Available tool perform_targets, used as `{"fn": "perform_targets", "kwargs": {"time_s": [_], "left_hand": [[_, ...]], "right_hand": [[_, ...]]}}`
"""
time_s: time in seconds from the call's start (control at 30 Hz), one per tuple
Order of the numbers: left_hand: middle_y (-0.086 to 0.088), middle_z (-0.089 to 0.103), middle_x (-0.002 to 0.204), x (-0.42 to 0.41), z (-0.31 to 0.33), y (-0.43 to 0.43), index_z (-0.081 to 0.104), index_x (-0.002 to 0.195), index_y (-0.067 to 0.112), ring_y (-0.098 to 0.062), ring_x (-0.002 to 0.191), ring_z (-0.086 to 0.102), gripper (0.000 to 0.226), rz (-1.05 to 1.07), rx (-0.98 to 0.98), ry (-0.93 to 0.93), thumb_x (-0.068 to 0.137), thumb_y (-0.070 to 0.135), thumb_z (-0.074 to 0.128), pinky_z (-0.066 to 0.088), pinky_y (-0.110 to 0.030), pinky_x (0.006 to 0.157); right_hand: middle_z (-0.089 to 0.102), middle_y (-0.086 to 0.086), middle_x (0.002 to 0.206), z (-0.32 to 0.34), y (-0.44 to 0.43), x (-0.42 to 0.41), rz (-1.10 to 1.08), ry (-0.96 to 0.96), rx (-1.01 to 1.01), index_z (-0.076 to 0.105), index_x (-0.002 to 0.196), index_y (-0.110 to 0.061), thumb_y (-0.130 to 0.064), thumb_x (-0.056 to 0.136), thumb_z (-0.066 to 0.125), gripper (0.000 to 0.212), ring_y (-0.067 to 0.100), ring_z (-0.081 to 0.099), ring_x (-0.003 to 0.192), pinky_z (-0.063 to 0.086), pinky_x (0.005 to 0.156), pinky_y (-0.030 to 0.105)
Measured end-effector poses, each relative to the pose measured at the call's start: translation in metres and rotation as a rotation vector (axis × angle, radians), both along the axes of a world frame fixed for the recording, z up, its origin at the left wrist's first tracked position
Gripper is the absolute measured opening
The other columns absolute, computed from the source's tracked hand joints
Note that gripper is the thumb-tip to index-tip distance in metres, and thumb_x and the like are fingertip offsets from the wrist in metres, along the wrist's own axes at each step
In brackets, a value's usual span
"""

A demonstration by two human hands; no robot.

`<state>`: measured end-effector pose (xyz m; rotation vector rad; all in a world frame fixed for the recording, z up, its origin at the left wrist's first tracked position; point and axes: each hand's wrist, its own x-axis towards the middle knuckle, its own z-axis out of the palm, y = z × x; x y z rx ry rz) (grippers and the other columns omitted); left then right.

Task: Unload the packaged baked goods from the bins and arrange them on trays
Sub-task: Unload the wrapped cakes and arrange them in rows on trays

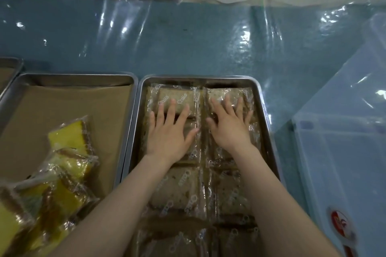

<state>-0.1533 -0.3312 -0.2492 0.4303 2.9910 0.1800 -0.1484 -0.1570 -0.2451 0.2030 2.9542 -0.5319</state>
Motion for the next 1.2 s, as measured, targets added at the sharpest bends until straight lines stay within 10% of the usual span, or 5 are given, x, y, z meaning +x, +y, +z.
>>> {"fn": "perform_targets", "kwargs": {"time_s": [0.33,0.5,0.67,0.93,1.2], "left_hand": [[0.003,-0.021,0.153,0.085,0.065,-0.067,-0.019,0.143,0.035,-0.013,0.138,-0.024,0.068,-0.042,0.095,0.157,0.087,0.063,0.009,-0.015,-0.033,0.111],[0.003,-0.015,0.152,0.117,0.083,-0.15,-0.003,0.148,0.032,-0.016,0.142,-0.015,0.068,0.023,0.125,0.241,0.09,0.057,0.022,-0.011,-0.033,0.112],[-0.001,-0.001,0.158,0.149,0.068,-0.257,0.005,0.149,0.033,-0.02,0.145,-0.001,0.076,0.159,0.188,0.133,0.088,0.054,0.045,-0.001,-0.036,0.114],[0.005,-0.034,0.143,0.168,0.031,-0.347,-0.039,0.128,0.051,-0.027,0.145,-0.006,0.112,0.027,0.171,-0.197,0.066,0.08,0.05,0.002,-0.05,0.113],[0.0,0.01,0.157,0.136,0.052,-0.368,-0.022,0.133,0.06,-0.031,0.138,0.022,0.108,-0.076,0.311,-0.184,0.07,0.041,0.064,0.02,-0.046,0.113]], "right_hand": [[0.034,-0.003,0.153,0.059,-0.065,0.069,-0.022,0.143,-0.441,0.031,0.147,-0.025,-0.038,0.097,0.046,0.053,0.018,0.026,0.142,0.029,0.113,0.044],[0.052,0.001,0.138,0.088,-0.132,0.096,0.053,0.144,-0.467,0.038,0.143,-0.024,-0.035,0.096,0.05,0.05,0.013,0.057,0.107,0.037,0.105,0.034],[0.057,0.003,0.133,0.087,-0.218,0.12,0.108,0.023,-0.435,0.051,0.135,-0.018,-0.033,0.095,0.053,0.042,0.021,0.052,0.122,0.037,0.096,0.025],[0.062,-0.013,0.08,0.069,-0.333,0.152,0.034,0.023,-0.438,0.061,0.081,-0.028,-0.038,0.085,0.066,0.011,0.01,0.059,0.075,0.039,0.058,0.023],[0.064,-0.018,0.072,0.078,-0.361,0.148,-0.123,0.107,-0.512,0.061,0.076,-0.035,-0.04,0.088,0.062,0.013,-0.001,0.059,0.069,0.04,0.055,0.014]]}}
